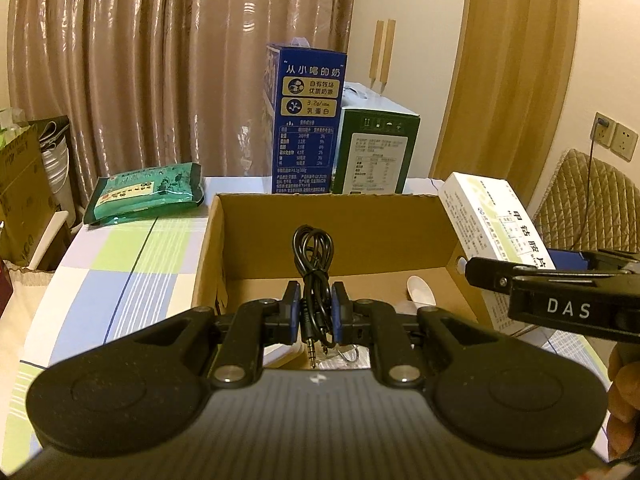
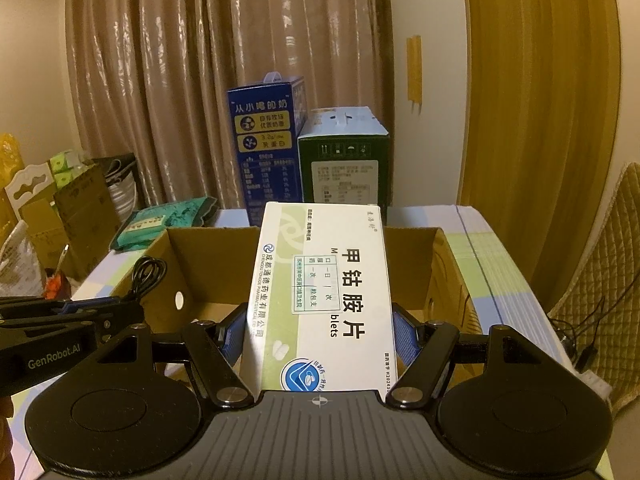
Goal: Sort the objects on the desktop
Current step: 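Lower the black cable into the cardboard box and open the left gripper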
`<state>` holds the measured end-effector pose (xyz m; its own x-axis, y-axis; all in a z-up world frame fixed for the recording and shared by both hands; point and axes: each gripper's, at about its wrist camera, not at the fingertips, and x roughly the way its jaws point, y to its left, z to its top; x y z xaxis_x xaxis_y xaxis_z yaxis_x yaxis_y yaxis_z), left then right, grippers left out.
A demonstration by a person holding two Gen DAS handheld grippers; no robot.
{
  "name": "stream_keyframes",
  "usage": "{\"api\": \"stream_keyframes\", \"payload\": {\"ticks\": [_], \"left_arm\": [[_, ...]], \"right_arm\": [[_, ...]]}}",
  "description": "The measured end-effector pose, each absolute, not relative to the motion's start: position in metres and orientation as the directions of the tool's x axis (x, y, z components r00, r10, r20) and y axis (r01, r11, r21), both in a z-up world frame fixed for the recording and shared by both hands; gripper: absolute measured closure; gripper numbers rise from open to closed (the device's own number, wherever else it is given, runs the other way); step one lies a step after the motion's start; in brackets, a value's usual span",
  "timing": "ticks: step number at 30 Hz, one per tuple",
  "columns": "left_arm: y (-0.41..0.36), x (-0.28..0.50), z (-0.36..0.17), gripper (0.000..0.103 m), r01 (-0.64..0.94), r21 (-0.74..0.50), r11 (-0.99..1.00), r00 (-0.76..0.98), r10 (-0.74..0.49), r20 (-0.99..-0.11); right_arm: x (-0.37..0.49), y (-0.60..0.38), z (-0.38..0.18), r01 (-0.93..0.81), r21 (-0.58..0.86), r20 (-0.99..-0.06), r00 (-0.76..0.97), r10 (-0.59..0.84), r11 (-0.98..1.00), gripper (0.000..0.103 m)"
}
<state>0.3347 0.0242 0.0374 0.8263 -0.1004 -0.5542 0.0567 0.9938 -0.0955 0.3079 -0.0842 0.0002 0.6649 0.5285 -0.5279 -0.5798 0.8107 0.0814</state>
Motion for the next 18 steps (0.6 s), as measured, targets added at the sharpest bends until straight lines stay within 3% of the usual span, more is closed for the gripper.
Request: {"api": "stream_keyframes", "payload": {"ticks": [13,14,16,18], "left_arm": [[0.022,0.355,0.029,0.091,0.07,-0.128,0.989,0.826,-0.129,-0.548],[0.023,0.357,0.028,0.088,0.073,-0.143,0.987,0.828,-0.14,-0.542],[0.025,0.36,0.027,0.058,0.067,-0.15,0.986,0.833,-0.138,-0.536],[0.028,0.359,0.026,0.058,0.06,-0.134,0.989,0.84,-0.123,-0.529]], "right_arm": [[0.319,-0.086,-0.003,-0.555,0.096,-0.527,0.675,0.516,0.826,0.035],[0.319,-0.086,-0.003,-0.554,0.097,-0.527,0.676,0.515,0.827,0.035],[0.32,-0.087,-0.005,-0.551,0.099,-0.529,0.676,0.512,0.829,0.035],[0.321,-0.087,-0.005,-0.549,0.1,-0.532,0.676,0.511,0.83,0.035]]}}
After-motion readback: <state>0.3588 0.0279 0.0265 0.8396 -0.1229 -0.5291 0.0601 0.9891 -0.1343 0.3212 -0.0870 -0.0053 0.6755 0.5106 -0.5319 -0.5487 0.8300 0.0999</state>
